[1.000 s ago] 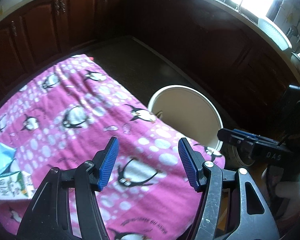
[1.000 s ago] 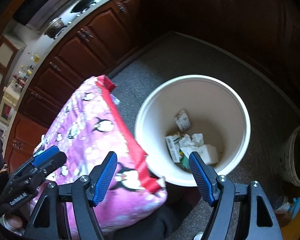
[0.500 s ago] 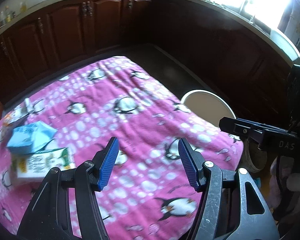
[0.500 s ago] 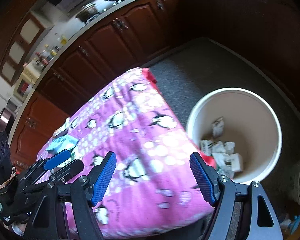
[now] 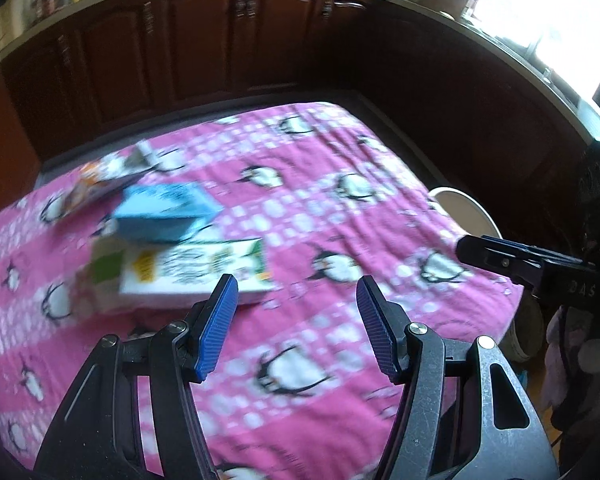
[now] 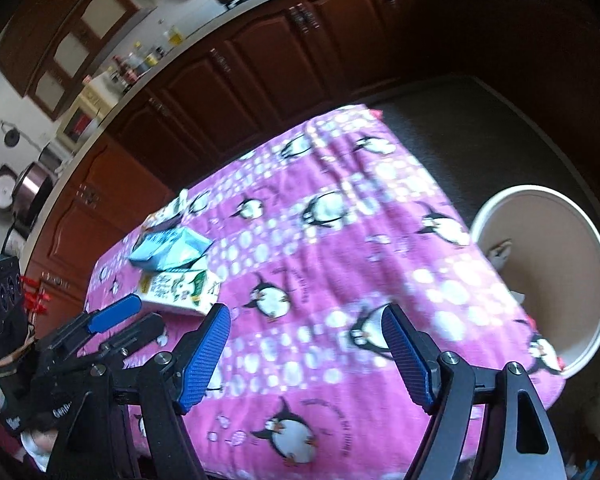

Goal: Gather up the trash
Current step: 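Grasp the green-striped tissue pack with left tool while right tool grasps blue snack packet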

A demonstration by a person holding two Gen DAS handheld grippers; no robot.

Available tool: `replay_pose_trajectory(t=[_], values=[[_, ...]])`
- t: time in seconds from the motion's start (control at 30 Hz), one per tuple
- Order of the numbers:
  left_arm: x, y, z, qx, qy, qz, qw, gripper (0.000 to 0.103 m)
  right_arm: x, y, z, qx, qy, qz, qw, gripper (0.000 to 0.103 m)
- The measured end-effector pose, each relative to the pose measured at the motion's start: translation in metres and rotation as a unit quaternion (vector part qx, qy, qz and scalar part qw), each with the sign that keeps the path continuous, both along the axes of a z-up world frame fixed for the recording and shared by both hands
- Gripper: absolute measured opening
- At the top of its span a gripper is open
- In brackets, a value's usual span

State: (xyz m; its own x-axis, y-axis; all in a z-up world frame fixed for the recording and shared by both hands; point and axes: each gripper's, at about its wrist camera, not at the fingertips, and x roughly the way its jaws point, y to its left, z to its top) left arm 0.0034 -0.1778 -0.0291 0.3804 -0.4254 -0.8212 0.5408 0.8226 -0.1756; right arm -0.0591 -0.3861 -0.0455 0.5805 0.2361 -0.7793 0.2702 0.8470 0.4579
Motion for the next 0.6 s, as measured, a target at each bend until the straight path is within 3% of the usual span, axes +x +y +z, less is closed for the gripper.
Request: replay_pose_trajectory(t=[0.2,0.33,0.47,0.6], values=[[0.036,0.055,-0.007,-0.022,0.043,0.062,0.9970,0.062,0.021,0.028,-0.006,0.006,0.008,0.036,0.999,0.076],[0.069,0.081,-0.009,-0.061,0.080,0.099,0.9899,0.071,0.035,0.045,-0.012,0.011,0.013,0.060,0.998,0.076],[0.099,0.086,-0.010,-0.076,0.101,0.115,0.9852,0.074,0.048,0.062,-0.017,0.020,0.009,0.090,0.996,0.079],[0.126,0.076,-0.022,-0.067,0.124,0.124,0.9822,0.074,0.059,0.076,-0.022,0.018,0.011,0.117,0.993,0.081]])
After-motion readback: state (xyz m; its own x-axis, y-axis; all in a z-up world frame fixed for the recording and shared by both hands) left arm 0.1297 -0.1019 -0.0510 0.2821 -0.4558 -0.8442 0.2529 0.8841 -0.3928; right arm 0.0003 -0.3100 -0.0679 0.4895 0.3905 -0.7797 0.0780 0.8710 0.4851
